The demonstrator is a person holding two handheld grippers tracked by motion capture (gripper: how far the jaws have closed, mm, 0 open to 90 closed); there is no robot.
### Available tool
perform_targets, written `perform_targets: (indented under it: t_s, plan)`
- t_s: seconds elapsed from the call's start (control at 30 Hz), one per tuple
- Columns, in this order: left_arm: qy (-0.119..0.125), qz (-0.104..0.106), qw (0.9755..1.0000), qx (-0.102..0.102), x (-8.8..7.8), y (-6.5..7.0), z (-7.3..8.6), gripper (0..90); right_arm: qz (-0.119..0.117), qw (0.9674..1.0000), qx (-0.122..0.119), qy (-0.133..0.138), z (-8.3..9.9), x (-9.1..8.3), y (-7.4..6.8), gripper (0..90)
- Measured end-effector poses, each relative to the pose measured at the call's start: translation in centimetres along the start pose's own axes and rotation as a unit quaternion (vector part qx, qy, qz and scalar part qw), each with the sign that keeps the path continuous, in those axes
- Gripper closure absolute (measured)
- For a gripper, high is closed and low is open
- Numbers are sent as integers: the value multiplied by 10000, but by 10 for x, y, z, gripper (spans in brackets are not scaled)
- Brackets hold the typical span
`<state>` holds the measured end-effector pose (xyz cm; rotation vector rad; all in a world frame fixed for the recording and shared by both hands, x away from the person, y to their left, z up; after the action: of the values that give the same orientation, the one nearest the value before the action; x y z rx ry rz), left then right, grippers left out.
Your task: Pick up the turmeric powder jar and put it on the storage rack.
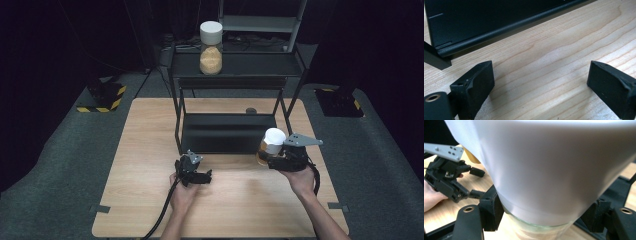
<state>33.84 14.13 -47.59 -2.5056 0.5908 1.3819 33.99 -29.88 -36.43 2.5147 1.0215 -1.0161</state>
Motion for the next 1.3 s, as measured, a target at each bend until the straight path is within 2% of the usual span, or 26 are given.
perform_targets:
  t_s: [0.33, 0.73, 0.9, 1.07, 1.1, 1.3]
  plan:
    - [8, 9, 10000, -12, 0, 0, 0, 72, 18, 10000, -22, 1, -34, -16, 8, 302]
    - [4, 8, 10000, -8, 0, 0, 0, 73, 133, 9995, -261, -77, -84, -37, 11, 302]
    - [4, 8, 10000, -8, 0, 0, 0, 73, 94, 9996, -260, -66, -105, -46, 15, 302]
    - [3, 6, 10000, -7, 0, 0, 0, 73, 84, 9995, -283, -103, -134, -58, 17, 302]
    - [5, 11, 10000, -12, 0, 0, 0, 73, 84, 9995, -283, -103, -134, -58, 17, 302]
    - [14, 7, 10000, -17, 0, 0, 0, 73, 34, 9995, -305, -123, -162, -68, 17, 302]
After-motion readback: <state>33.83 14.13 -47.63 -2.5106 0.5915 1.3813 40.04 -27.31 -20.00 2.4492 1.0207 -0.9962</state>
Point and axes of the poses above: each handheld gripper's, and its own axes: x roughly forward along the jaws, z roughly out of its underside, y roughly to its right, the point moved 3 cm from there along x, roughly forward along the jaws, and after that the axes turned 15 degrees about -y, right-handed, at the moved point
